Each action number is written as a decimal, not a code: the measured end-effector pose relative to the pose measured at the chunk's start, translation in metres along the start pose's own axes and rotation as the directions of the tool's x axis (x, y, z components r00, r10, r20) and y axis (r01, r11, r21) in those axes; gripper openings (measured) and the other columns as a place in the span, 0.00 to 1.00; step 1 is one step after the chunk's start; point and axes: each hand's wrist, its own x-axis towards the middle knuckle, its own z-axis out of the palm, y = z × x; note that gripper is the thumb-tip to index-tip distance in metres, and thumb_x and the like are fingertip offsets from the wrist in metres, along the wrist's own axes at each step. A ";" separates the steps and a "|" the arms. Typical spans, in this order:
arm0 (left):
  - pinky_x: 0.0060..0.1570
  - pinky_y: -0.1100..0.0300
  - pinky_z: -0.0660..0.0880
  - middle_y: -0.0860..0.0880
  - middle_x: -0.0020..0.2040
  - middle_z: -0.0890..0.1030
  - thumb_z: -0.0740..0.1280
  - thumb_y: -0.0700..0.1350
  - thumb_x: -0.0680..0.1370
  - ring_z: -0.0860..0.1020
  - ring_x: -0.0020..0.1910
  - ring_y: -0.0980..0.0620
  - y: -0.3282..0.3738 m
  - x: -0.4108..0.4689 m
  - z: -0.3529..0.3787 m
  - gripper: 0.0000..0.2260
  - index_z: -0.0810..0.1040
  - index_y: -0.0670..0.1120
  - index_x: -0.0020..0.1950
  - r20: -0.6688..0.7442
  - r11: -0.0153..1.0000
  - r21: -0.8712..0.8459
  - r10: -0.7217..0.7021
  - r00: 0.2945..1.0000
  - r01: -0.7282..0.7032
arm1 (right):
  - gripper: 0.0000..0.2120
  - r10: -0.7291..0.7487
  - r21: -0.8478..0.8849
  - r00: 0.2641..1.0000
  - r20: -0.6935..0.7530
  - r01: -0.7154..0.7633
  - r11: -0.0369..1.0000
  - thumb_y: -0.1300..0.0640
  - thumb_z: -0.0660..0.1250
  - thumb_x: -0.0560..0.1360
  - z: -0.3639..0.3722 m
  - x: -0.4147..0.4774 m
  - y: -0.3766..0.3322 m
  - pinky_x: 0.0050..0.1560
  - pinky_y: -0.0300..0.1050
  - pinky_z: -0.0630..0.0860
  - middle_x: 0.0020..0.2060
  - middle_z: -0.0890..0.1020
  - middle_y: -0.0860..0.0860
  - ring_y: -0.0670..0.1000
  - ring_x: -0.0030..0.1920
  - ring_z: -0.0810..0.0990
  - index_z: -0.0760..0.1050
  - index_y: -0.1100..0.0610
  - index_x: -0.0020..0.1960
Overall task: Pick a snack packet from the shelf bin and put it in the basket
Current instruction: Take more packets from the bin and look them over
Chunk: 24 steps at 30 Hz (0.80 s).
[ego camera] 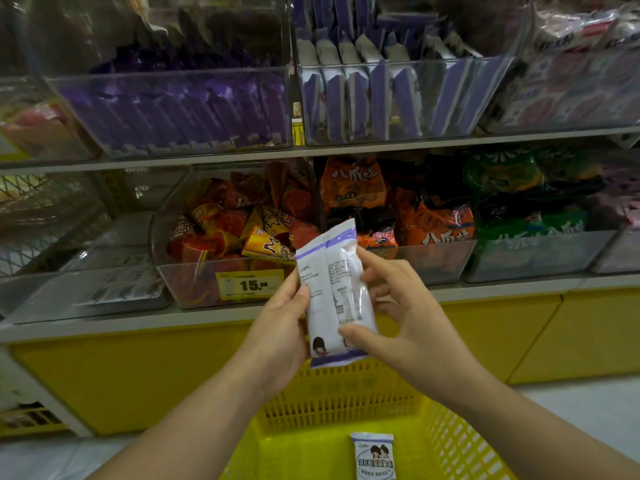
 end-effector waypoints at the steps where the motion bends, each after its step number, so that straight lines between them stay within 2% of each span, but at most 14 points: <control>1: 0.40 0.49 0.81 0.46 0.59 0.83 0.53 0.43 0.84 0.83 0.54 0.46 0.000 0.001 0.000 0.17 0.70 0.54 0.71 -0.021 0.999 -0.035 -0.016 1.000 0.015 | 0.40 -0.002 0.058 1.000 0.009 0.001 0.998 0.55 0.77 0.68 -0.001 0.000 -0.002 0.57 0.39 0.77 0.57 0.71 0.37 0.43 0.59 0.75 0.61 0.38 0.73; 5: 0.34 0.52 0.81 0.44 0.54 0.85 0.54 0.43 0.84 0.85 0.48 0.47 0.003 0.002 -0.002 0.16 0.71 0.51 0.70 -0.078 0.988 -0.146 -0.052 0.996 0.040 | 0.40 0.048 0.297 0.996 0.071 -0.067 0.952 0.59 0.77 0.67 -0.003 0.001 -0.005 0.56 0.42 0.79 0.66 0.72 0.39 0.43 0.63 0.76 0.61 0.36 0.70; 11: 0.36 0.53 0.81 0.44 0.57 0.83 0.56 0.44 0.83 0.83 0.52 0.47 0.008 0.003 -0.002 0.16 0.71 0.51 0.70 -0.101 0.991 -0.134 -0.012 0.995 -0.002 | 0.28 0.136 0.364 0.989 0.063 -0.150 0.919 0.66 0.71 0.72 -0.010 0.005 -0.001 0.50 0.37 0.79 0.58 0.81 0.40 0.42 0.57 0.81 0.69 0.41 0.63; 13: 0.36 0.53 0.81 0.44 0.57 0.83 0.59 0.44 0.82 0.84 0.50 0.48 0.010 0.003 -0.002 0.17 0.70 0.52 0.70 -0.097 0.990 -0.138 0.013 0.995 -0.026 | 0.27 0.145 0.342 0.981 0.127 -0.180 0.922 0.70 0.67 0.74 -0.014 0.006 -0.001 0.53 0.37 0.79 0.58 0.81 0.38 0.42 0.58 0.80 0.71 0.44 0.64; 17: 0.35 0.55 0.81 0.45 0.55 0.84 0.66 0.46 0.74 0.85 0.44 0.50 0.014 0.001 -0.002 0.23 0.71 0.51 0.70 -0.089 0.992 -0.117 0.044 0.995 -0.054 | 0.27 0.194 0.275 0.966 0.172 -0.236 0.932 0.71 0.64 0.76 -0.021 0.006 -0.001 0.61 0.49 0.77 0.61 0.81 0.42 0.43 0.60 0.80 0.68 0.52 0.71; 20: 0.36 0.56 0.82 0.46 0.55 0.84 0.68 0.47 0.70 0.84 0.43 0.52 0.016 -0.001 -0.001 0.26 0.72 0.50 0.69 -0.072 0.993 -0.087 0.068 0.995 -0.074 | 0.27 0.207 0.219 0.969 0.135 -0.233 0.947 0.72 0.65 0.76 -0.021 0.006 -0.001 0.62 0.49 0.77 0.59 0.81 0.41 0.43 0.58 0.81 0.69 0.50 0.70; 24: 0.34 0.57 0.81 0.46 0.51 0.86 0.70 0.47 0.68 0.85 0.42 0.51 0.016 -0.002 0.000 0.26 0.71 0.48 0.65 -0.114 0.990 -0.073 0.111 0.987 -0.120 | 0.29 0.176 0.055 0.978 0.116 -0.183 0.982 0.68 0.66 0.76 -0.017 0.004 -0.001 0.56 0.55 0.80 0.59 0.81 0.39 0.41 0.56 0.81 0.68 0.44 0.70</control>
